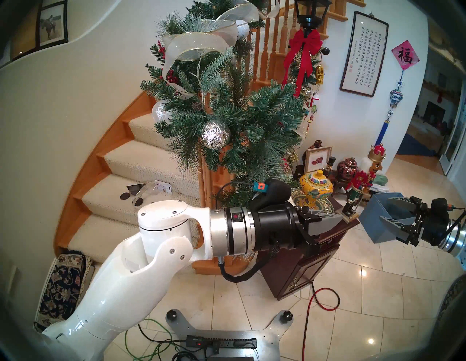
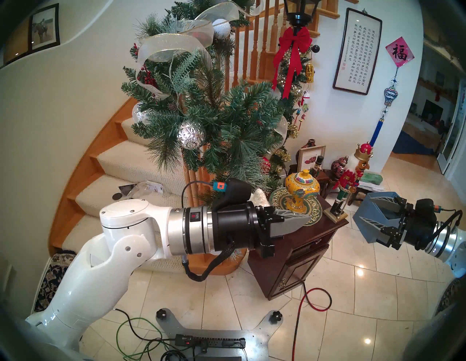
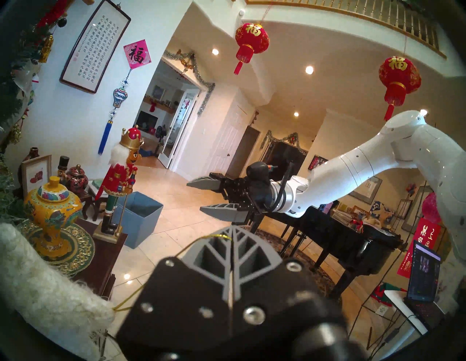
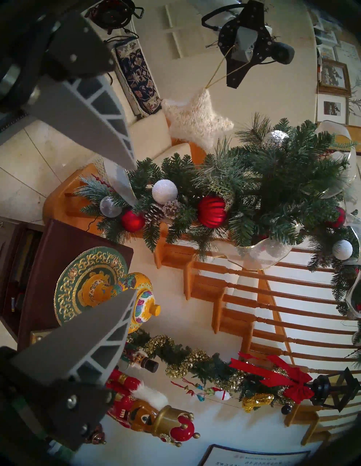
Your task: Hang the ornament onto the Christmas-tree-style decoration
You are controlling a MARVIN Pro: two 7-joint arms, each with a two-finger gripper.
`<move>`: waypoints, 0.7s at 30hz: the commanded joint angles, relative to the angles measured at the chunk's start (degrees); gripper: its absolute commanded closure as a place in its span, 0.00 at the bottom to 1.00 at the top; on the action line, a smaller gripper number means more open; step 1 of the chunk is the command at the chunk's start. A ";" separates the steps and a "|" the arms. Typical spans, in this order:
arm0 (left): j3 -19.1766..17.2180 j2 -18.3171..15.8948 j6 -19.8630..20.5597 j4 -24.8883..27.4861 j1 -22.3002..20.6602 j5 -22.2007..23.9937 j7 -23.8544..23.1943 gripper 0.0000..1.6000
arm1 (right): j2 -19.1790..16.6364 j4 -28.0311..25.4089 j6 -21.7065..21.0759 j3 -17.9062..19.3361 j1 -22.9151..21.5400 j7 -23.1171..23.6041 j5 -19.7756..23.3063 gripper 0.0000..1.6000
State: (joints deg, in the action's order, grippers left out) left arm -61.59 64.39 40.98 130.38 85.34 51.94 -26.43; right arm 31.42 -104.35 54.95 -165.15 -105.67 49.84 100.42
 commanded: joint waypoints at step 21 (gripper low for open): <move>-3.71 2.80 6.26 9.36 -5.46 2.99 1.29 1.00 | 0.20 -0.20 0.05 0.15 -0.32 6.27 0.10 0.00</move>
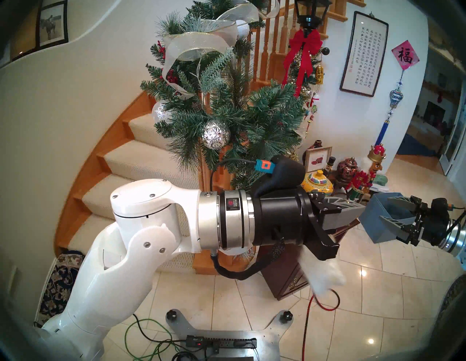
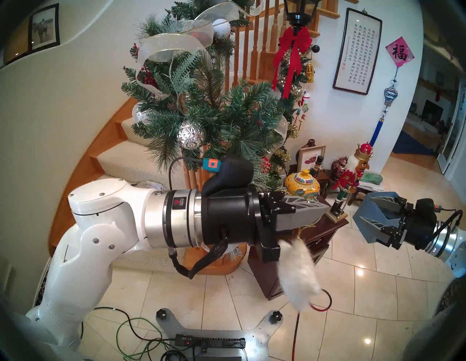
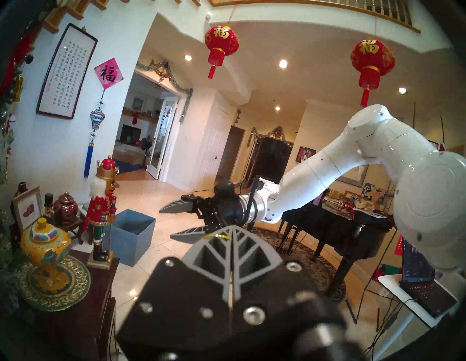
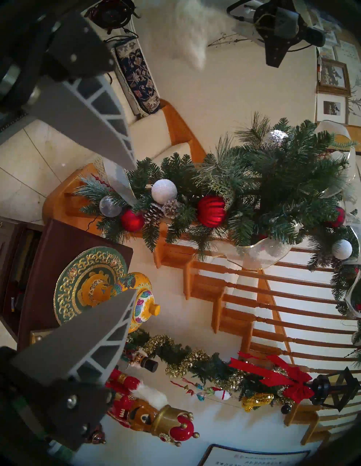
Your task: Hang the ornament onto the Christmas-tree-style decoration
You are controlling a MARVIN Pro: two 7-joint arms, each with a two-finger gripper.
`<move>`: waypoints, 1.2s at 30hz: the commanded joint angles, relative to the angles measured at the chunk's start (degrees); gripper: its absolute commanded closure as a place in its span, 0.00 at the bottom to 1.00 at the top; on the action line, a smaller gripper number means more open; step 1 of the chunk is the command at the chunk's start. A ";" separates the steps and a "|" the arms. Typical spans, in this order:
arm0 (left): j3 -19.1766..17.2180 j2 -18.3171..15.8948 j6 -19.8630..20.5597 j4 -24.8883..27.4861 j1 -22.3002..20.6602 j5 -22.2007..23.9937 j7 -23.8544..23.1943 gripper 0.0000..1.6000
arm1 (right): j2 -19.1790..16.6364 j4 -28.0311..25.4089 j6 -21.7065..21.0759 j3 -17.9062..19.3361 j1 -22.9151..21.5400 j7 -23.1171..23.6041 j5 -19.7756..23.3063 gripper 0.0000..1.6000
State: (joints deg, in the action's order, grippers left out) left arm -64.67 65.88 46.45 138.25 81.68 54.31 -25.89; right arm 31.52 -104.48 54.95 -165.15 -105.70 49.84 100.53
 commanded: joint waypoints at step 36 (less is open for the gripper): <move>-4.68 -5.27 8.55 1.75 -4.17 -3.00 6.02 1.00 | 0.16 -0.20 0.05 0.15 -0.27 5.92 0.02 0.00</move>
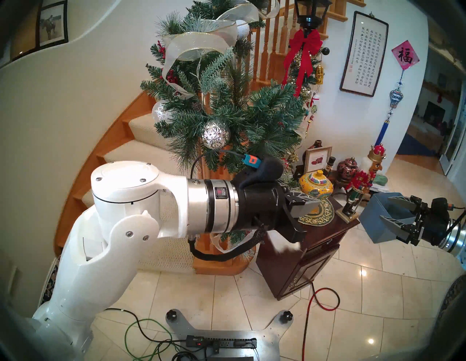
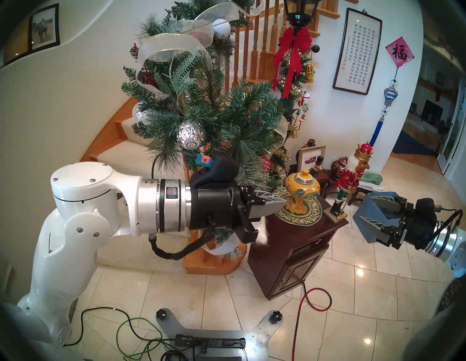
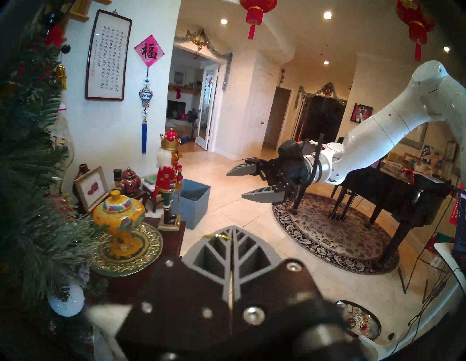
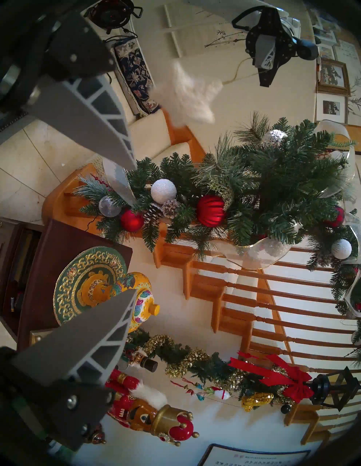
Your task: Hang the ornament onto the Christmas-tree-style decoration
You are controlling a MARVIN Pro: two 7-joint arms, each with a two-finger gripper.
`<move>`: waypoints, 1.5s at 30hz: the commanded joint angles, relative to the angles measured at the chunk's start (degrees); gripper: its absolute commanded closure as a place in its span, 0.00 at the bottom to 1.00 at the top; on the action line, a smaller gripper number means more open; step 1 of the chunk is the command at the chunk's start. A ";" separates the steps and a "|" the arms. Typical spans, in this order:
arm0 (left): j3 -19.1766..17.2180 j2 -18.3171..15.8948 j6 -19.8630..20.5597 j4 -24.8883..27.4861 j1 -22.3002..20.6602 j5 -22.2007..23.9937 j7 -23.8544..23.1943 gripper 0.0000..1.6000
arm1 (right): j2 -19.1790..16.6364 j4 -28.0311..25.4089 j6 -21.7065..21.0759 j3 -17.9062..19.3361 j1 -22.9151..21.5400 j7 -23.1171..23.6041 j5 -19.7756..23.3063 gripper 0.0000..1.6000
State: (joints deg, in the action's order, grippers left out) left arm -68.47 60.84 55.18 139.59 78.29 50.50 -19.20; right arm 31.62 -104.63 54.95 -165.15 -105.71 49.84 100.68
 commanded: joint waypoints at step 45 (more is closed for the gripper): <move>-10.02 1.55 -0.18 0.41 0.02 6.51 6.13 1.00 | 0.10 0.00 0.05 0.15 -0.26 6.57 -0.06 0.00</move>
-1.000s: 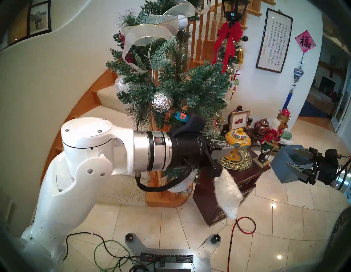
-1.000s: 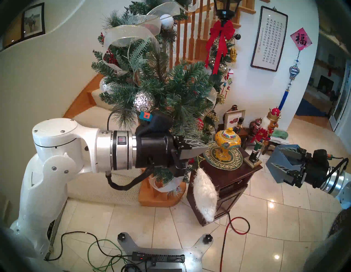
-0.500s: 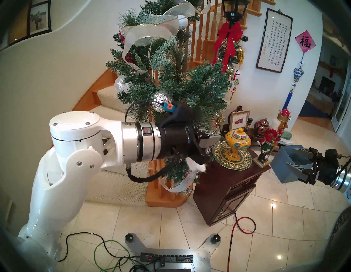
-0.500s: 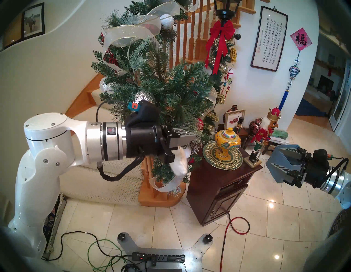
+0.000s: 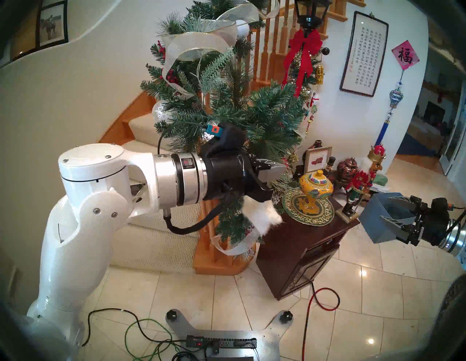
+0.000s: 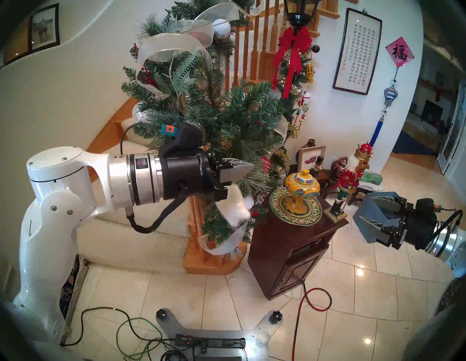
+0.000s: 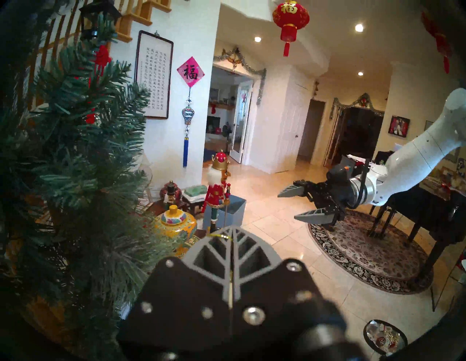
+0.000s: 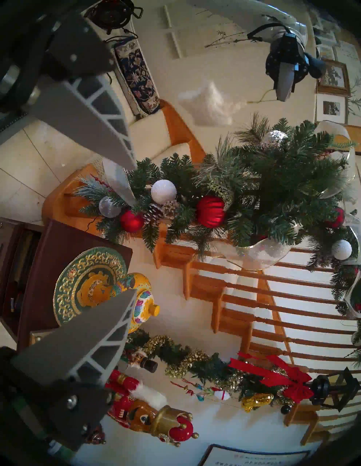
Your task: Hang the ornament onto the Christmas-tree-style decoration
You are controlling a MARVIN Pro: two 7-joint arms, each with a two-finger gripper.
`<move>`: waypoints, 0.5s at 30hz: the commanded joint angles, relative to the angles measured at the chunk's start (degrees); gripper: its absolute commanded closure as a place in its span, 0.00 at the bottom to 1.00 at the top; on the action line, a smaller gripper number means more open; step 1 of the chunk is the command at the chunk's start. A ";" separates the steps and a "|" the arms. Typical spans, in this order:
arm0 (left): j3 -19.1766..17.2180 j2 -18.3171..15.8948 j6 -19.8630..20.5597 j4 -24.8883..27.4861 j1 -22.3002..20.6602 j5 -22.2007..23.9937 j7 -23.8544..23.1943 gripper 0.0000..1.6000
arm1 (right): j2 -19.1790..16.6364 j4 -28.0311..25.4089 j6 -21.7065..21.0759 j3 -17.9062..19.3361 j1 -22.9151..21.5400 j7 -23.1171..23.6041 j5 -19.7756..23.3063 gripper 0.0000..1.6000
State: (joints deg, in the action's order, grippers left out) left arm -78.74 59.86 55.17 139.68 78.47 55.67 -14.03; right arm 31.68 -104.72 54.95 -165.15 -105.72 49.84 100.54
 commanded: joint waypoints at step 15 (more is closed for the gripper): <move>2.77 9.89 -0.98 0.32 1.96 4.41 8.61 1.00 | 0.05 -0.03 0.05 0.15 -0.20 5.71 -0.12 0.00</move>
State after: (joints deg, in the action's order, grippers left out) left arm -76.26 65.06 55.07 139.69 79.29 58.54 -8.19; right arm 31.70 -104.74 54.95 -165.15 -105.72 49.84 100.51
